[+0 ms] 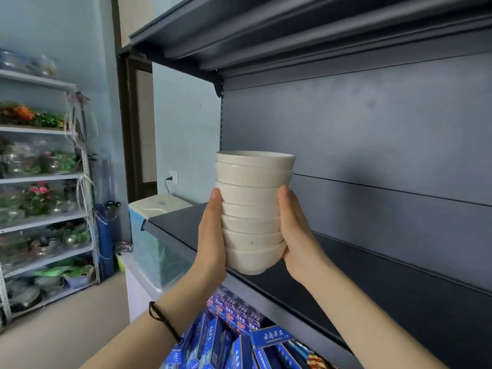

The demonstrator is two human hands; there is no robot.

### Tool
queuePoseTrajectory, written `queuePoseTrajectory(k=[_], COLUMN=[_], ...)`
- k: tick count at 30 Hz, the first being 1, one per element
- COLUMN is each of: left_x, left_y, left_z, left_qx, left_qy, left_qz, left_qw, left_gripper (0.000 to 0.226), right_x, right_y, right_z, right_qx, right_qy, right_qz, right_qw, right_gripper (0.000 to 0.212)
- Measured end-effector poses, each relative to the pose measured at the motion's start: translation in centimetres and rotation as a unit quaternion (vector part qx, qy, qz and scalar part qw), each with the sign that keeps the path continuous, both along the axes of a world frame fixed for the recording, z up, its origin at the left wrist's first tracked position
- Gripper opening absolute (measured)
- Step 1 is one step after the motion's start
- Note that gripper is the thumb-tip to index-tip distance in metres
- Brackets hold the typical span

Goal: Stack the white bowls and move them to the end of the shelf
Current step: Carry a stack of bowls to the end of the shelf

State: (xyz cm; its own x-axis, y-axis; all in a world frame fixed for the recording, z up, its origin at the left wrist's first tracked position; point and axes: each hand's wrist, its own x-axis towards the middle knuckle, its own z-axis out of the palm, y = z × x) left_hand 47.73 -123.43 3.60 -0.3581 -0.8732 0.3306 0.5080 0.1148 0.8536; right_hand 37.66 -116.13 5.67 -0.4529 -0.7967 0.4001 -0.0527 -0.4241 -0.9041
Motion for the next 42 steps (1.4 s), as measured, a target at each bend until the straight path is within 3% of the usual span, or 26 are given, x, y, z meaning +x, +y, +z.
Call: queuePoseTrajectory(k=[9,20,23,35,42], left_x=[-0.3,-2.0,-2.8,-7.0,-10.3], left_y=[-13.2,-31.4,-34.5,-42.2,-46.7], left_z=[-1.3,-4.2,-5.4,-7.3,-7.0], left_qx=[-0.032,-0.076,-0.074,-0.067,-0.112], left_qy=[-0.025,-0.127,-0.147,-0.155,-0.162], left_qz=[-0.103,-0.244,-0.277,-0.363,-0.359], left_qw=[0.994,0.958,0.947,0.916,0.912], left_gripper=[0.063,0.058,0.060,0.099,0.091], right_x=[-0.6,-0.9,-1.5,-5.5,-8.1], right_y=[-12.2,-26.4,-28.6,-34.5,-38.4], right_z=[-1.3,-4.7,-5.9,-7.8,-8.3], right_qx=[0.021,0.027,0.034,0.070,0.063], right_qy=[0.026,0.014,0.006,0.030,0.045], right_qz=[-0.032,-0.119,-0.132,-0.157,-0.170], right_qw=[0.999,0.992,0.991,0.985,0.982], right_gripper=[0.072,0.078,0.094,0.083,0.093])
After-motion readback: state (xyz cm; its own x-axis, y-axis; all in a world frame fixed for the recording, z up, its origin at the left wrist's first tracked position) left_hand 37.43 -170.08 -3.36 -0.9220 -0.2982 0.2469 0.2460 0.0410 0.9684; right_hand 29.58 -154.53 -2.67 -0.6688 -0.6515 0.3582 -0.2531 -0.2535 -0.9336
